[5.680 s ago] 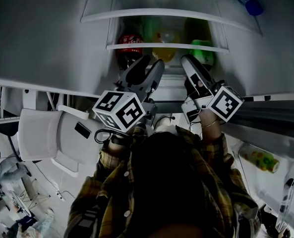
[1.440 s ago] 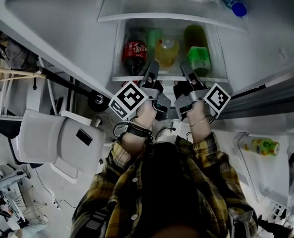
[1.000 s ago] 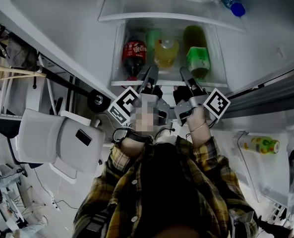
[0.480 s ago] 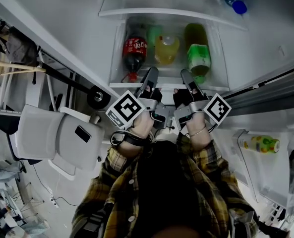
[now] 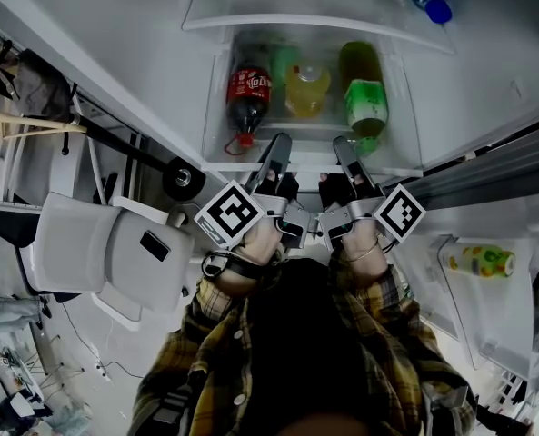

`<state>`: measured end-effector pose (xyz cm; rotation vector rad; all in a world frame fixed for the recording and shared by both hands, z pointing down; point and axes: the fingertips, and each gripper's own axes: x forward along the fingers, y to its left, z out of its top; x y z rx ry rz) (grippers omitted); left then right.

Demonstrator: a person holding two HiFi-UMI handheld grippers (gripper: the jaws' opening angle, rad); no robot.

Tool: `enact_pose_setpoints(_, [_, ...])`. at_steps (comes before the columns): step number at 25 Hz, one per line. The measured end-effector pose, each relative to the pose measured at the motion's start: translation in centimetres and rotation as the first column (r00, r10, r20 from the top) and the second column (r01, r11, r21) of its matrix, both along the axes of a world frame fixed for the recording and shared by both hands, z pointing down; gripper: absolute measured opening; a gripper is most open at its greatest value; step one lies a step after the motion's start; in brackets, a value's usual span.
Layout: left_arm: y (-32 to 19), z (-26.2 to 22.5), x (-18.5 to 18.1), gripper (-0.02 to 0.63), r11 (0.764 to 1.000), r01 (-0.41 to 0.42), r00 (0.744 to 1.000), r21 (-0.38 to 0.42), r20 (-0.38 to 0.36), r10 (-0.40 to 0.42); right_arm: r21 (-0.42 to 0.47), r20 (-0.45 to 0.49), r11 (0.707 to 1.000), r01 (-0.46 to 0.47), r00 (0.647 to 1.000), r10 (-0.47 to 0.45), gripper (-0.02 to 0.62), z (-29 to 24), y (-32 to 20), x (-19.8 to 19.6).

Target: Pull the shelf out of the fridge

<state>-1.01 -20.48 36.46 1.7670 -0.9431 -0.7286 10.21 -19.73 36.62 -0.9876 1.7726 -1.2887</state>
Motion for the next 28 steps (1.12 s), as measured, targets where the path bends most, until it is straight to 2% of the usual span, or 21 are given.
enact_pose_setpoints(4, [0.7,0.1,-0.2,0.048,1.000,-0.002,1.000,-0.001,0.004,0.002,0.000,0.007,1.000,-0.003,1.000,0.003,0.040,0.0,0.7,-0.1])
enact_pose_setpoints(7, [1.7,1.4,-0.9,0.048,0.998,0.015,0.997,-0.057,0.079,-0.010,0.001,0.009,1.000,-0.001,1.000,0.001,0.040,0.1,1.3,0.0])
enact_pose_setpoints(9, [2.2,1.6,-0.9,0.048,0.997,0.017,0.996,-0.070,0.084,-0.011,0.003,0.011,1.000,0.003,1.000,-0.003,0.040,0.0,1.7,0.0])
enact_pose_setpoints(13, [3.0,0.7,-0.3,0.048,0.999,0.001,1.000,-0.042,0.005,-0.001,0.004,0.008,1.000,0.006,1.000,-0.006,0.040,-0.1,2.7,0.0])
enact_pose_setpoints(16, [3.7,0.5,0.0,0.048,0.998,0.002,0.998,-0.061,-0.060,-0.006,0.003,0.009,1.000,0.008,1.000,-0.008,0.040,-0.1,3.3,0.0])
enact_pose_setpoints(28, [5.2,0.1,0.1,0.044,0.998,0.009,0.993,-0.062,-0.115,-0.016,-0.001,-0.002,1.000,0.010,1.000,-0.010,0.043,0.1,4.7,0.0])
